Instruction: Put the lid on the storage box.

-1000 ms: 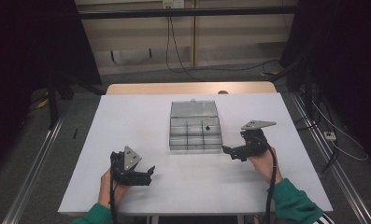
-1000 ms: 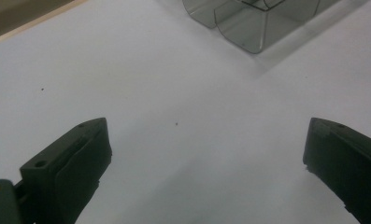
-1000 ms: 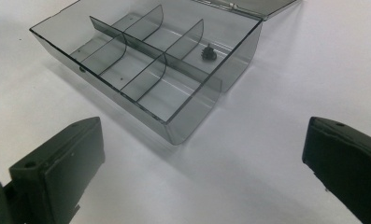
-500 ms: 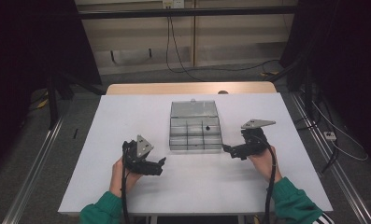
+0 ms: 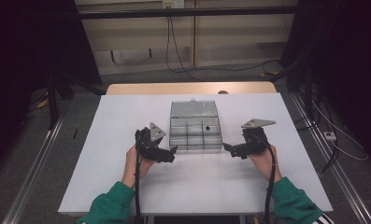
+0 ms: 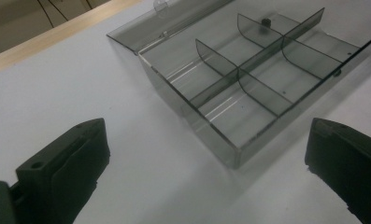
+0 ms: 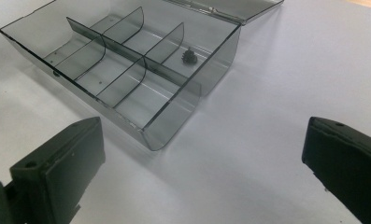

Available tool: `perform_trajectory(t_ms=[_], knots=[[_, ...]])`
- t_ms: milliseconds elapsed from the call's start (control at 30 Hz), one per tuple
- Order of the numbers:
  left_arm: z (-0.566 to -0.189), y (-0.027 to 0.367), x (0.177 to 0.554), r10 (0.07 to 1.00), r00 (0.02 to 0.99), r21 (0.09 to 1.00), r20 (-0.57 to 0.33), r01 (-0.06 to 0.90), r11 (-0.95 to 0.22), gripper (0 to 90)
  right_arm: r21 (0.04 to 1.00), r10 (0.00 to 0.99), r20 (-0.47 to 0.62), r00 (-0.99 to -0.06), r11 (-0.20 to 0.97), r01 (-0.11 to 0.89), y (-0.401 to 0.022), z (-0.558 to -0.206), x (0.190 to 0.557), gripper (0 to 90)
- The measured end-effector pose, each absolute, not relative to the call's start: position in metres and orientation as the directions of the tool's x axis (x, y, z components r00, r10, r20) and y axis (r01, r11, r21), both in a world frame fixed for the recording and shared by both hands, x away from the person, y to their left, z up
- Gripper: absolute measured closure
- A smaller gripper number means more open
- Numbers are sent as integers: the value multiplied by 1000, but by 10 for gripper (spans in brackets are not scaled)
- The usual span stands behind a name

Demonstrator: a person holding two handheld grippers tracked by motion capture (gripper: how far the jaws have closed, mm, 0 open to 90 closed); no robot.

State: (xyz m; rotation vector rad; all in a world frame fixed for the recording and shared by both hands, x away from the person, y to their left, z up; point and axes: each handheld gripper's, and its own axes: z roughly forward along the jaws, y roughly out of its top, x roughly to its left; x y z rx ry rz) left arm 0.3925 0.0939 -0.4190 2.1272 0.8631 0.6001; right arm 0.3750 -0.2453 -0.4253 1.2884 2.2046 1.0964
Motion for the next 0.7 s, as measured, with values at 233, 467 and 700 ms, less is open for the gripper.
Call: perform_trajectory(t_ms=[233, 467, 700], knots=[[-417, 80, 408, 714, 691, 776, 119, 384, -501, 15, 774, 852, 69, -519, 282, 566, -246, -424, 377, 0], [-414, 58, 420, 673, 729, 757, 128, 366, -541, 41, 774, 855, 71, -513, 277, 570, -247, -424, 377, 0], [-419, 38, 433, 664, 736, 730, 133, 380, -568, 158, 778, 856, 71, -512, 274, 566, -248, -424, 378, 0]])
